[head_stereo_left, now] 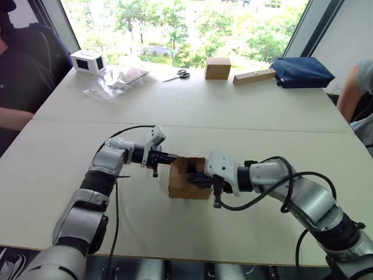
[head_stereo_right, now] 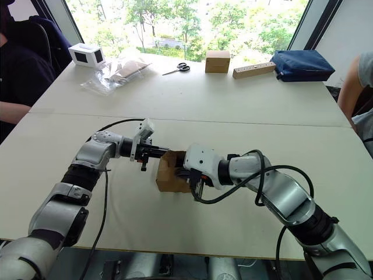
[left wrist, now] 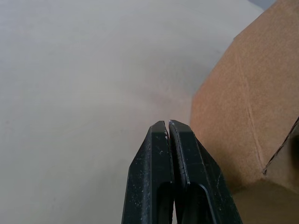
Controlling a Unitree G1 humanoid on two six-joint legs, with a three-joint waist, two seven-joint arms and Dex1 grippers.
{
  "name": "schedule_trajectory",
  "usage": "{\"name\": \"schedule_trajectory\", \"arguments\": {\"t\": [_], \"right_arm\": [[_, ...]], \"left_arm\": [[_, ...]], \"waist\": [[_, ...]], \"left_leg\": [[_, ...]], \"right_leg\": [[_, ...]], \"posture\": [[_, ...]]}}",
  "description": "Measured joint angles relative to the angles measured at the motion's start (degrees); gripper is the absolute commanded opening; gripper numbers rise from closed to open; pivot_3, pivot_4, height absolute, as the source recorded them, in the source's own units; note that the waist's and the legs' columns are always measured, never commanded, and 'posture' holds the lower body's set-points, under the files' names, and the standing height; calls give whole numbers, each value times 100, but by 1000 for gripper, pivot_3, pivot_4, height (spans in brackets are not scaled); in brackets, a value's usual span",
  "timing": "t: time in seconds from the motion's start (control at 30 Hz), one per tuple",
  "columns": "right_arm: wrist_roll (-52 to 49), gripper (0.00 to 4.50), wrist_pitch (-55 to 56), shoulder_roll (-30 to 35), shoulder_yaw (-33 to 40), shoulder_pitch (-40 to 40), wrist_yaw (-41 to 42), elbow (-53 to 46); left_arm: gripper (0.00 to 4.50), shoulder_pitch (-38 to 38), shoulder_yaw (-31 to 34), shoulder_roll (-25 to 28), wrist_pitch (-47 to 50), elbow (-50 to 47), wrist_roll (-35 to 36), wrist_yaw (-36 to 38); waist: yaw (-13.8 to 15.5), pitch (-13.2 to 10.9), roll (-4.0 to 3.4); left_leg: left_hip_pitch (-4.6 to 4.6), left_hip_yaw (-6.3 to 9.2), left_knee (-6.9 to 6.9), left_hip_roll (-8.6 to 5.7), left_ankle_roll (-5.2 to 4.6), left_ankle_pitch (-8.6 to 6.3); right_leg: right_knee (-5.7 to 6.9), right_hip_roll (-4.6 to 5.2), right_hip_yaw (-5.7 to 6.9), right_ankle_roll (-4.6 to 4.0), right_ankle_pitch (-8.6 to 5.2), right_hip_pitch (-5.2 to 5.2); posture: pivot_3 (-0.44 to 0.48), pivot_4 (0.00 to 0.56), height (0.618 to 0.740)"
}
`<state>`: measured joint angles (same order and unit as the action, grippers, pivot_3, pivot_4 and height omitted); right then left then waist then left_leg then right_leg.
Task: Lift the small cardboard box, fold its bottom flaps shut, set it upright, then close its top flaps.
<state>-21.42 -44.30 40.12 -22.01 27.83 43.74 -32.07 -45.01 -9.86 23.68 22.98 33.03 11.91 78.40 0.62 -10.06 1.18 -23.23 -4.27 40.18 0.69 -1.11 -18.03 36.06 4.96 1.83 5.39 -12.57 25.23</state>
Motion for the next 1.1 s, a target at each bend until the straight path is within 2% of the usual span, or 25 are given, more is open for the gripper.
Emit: {"name": "schedule_trajectory", "arguments": {"t": [0.3, 0.43, 0.53, 0.67, 0.7, 0.87, 1.0, 1.1], "right_arm": [[171, 0, 96, -147, -18, -19, 61, 129], [171, 0, 94, -231, -11, -52, 69, 128], [185, 0, 110, -246, 16, -73, 75, 128], [210, 0, 194, -252, 49, -91, 124, 142], [209, 0, 231, -254, 49, -99, 160, 147], [208, 0, 322, -344, 82, -160, 169, 248], [198, 0, 367, -551, 146, -258, 116, 316], [207, 0, 368, -555, 146, -324, 114, 323]], "left_arm": [[81, 108, 37, 23, 14, -10, 16, -184], [81, 172, 658, 209, 139, -44, 273, -690], [81, 463, 1359, 565, 736, -862, 767, -1006], [81, 940, 2250, 444, 2100, -2524, 1887, -1820], [81, 1271, 2428, 454, 2571, -3265, 2289, -2054], [81, 2254, 2505, 542, 3825, -5068, 3423, -2625], [81, 2670, 2587, 593, 4272, -5703, 4068, -2930], [81, 3057, 2390, 776, 4407, -5915, 4229, -2957]], "waist": [[-3, 0, 0], [-40, 0, 0], [-95, 0, 0], [-95, 1, 1], [-121, 1, 0], [-134, 0, 0], [-127, 1, -1], [-125, 1, -1]], "left_leg": [[1, 0, 0, 1, 0, 0], [0, 3, 0, 8, 0, 0], [0, 3, -2, 13, 1, 0], [0, 7, 3, 5, 3, 1], [1, 7, 2, 4, 3, 1], [7, 9, 1, 9, 21, 11], [21, 13, -5, 8, 18, 9], [25, 10, -8, 8, 20, 10]], "right_leg": [[0, 0, 0, 0, 0, 0], [1, -2, 0, 0, 0, 3], [1, -2, 1, 0, 0, 4], [1, 10, 2, 1, 1, -5], [1, 12, 0, 1, 1, -6], [4, 8, 0, 0, 0, -5], [3, 6, 2, -2, -1, -17], [3, 6, 1, -3, -1, -20]], "posture": [[0, 150, 740], [0, 150, 740], [0, 150, 740], [0, 150, 740], [0, 150, 740], [0, 150, 740], [0, 150, 740], [0, 150, 740]]}}
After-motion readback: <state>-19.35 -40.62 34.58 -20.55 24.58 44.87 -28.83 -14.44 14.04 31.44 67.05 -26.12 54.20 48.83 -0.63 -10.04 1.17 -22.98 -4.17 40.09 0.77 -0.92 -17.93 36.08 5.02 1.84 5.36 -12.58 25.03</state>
